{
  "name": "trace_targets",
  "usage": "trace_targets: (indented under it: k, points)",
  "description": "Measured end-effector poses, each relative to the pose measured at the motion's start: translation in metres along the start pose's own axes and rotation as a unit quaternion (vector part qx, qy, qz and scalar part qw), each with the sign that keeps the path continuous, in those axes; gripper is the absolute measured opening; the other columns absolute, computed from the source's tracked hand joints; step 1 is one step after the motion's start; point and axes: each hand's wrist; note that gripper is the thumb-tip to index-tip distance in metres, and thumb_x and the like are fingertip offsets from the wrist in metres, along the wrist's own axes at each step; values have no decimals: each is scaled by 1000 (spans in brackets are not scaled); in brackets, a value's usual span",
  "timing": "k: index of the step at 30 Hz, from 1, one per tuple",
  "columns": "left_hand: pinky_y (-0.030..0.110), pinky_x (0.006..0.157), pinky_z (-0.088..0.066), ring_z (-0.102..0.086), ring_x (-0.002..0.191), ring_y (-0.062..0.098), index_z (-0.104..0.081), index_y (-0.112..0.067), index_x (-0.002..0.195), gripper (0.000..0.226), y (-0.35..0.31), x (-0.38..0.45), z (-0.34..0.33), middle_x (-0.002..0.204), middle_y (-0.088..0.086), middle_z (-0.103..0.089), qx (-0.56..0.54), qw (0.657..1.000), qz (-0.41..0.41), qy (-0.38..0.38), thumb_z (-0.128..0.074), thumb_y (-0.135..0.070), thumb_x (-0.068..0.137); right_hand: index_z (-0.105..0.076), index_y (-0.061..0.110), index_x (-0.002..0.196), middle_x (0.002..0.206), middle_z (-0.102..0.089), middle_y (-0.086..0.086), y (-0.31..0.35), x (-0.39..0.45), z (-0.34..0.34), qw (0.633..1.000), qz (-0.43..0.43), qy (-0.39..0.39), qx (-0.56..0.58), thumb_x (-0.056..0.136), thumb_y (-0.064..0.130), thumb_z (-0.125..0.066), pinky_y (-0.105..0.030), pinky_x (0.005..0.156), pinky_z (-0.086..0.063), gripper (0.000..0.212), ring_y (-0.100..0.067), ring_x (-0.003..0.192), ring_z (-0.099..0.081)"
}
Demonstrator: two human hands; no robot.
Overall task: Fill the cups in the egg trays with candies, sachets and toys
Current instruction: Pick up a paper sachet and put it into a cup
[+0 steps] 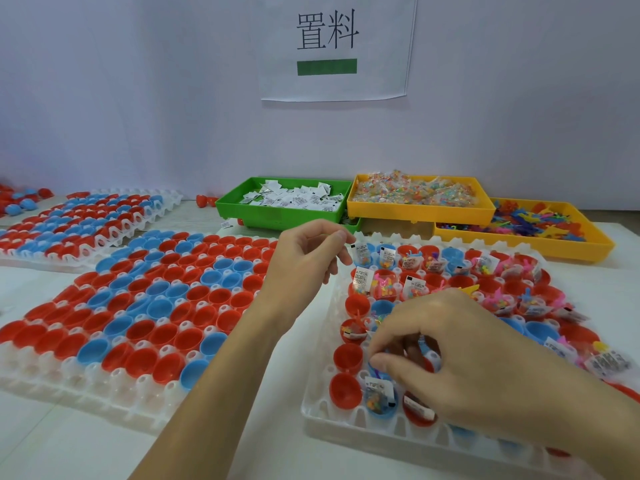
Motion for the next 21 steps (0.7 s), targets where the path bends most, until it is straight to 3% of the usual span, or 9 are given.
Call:
trace_targets:
  k: [4,6,8,11,16,18,21]
  points:
    - [12,58,-45,-59,69,-5,-72,-25,81,23,9,5,-1,74,-13,-69,70,995,28,-69,-56,-16,96,-75,38,91,87,-67,31,-2,-2,17,999,-43,-20,4,91,40,-63,-10,79,-48,12,4,85,-63]
    - [18,67,-50,-60,82,-3,-70,-27,86,20,16,8,-1,82,-15,-68,111,987,49,-103,-56,-19,97,-75,40,89,86,-69,31,-12,-5,37,995,-67,-74,8,89,40,-62,-3,76,-44,13,8,83,-63]
    - [30,83,-54,-59,94,3,-69,-25,96,17,22,10,0,94,-16,-65,132,982,72,-115,-53,-21,99,-76,40,89,86,-72,28,-36,-10,64,982,-106,-154,13,88,39,-59,-9,75,-47,17,6,81,-66]
    - [45,96,-52,-59,105,14,-62,-28,104,19,32,11,-1,104,-15,-59,133,980,112,-96,-44,-22,102,-73,34,98,94,-76,17,-97,-24,105,946,-222,-228,65,102,21,-50,-26,80,-53,26,-1,89,-70]
    - [43,87,-56,-67,93,19,-59,-29,99,22,38,10,-8,115,-3,-59,78,981,162,-68,-39,-20,102,-62,12,125,127,-65,-12,-193,-34,134,872,-401,-272,73,100,-1,-42,-45,105,-44,35,-28,116,-60]
    - [45,89,-55,-68,91,20,-62,-29,98,23,39,10,-9,112,-4,-62,67,981,170,-62,-41,-19,100,-60,5,130,135,-61,-15,-213,-29,130,862,-436,-254,42,97,-6,-42,-44,110,-41,40,-30,125,-54]
    - [39,85,-54,-68,91,16,-64,-30,97,24,41,9,-10,110,-7,-63,64,982,166,-62,-42,-20,98,-65,7,127,136,-61,-13,-230,-19,120,869,-433,-230,-58,95,-5,-46,-36,104,-41,39,-30,127,-54]
Point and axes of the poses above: each hand's wrist, its own x-axis towards the middle knuckle, its own z-axis out of the back of the hand, y = z × x
